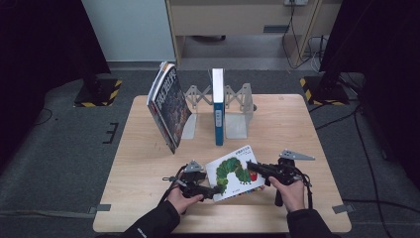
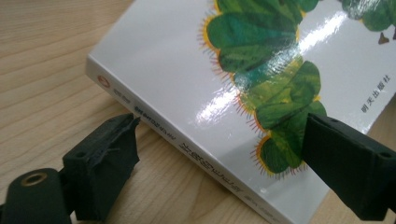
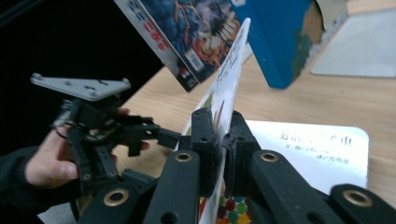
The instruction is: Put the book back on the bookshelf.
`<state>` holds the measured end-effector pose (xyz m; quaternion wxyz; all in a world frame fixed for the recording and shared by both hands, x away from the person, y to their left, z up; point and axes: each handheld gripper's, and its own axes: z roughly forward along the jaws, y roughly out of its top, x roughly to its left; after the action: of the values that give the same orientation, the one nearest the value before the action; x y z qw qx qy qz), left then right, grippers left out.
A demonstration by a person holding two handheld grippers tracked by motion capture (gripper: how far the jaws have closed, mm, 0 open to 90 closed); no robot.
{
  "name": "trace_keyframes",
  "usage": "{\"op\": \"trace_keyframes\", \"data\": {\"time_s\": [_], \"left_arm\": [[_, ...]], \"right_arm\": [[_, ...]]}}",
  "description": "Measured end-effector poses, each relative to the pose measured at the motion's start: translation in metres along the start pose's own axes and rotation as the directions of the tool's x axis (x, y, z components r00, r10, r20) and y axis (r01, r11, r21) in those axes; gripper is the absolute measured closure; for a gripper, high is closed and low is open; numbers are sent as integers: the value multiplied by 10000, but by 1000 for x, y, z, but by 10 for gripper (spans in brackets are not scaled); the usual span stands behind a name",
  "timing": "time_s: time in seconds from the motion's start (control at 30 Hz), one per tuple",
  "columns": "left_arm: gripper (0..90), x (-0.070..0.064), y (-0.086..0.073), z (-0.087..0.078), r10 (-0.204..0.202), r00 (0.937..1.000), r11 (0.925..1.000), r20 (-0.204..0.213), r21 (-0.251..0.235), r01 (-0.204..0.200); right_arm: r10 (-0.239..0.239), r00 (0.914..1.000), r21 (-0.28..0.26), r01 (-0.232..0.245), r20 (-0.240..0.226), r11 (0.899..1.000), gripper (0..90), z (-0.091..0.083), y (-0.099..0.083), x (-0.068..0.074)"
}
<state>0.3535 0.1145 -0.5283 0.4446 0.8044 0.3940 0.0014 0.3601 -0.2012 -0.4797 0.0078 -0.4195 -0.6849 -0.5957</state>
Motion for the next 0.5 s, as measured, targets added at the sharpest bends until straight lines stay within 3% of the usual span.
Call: {"op": "trace_keyframes", "data": {"time_s": [0.27, 0.5], "left_arm": [[31, 4, -1, 10, -47, 9974, 9998, 725, -206, 62], [34, 4, -1, 11, 50, 9977, 9998, 669, -220, -35]], "right_arm": [[43, 10000, -30, -44, -47, 10000, 857, -1, 0, -1], [134, 9995, 40, -135, 290, 9999, 832, -1, -4, -6]]}}
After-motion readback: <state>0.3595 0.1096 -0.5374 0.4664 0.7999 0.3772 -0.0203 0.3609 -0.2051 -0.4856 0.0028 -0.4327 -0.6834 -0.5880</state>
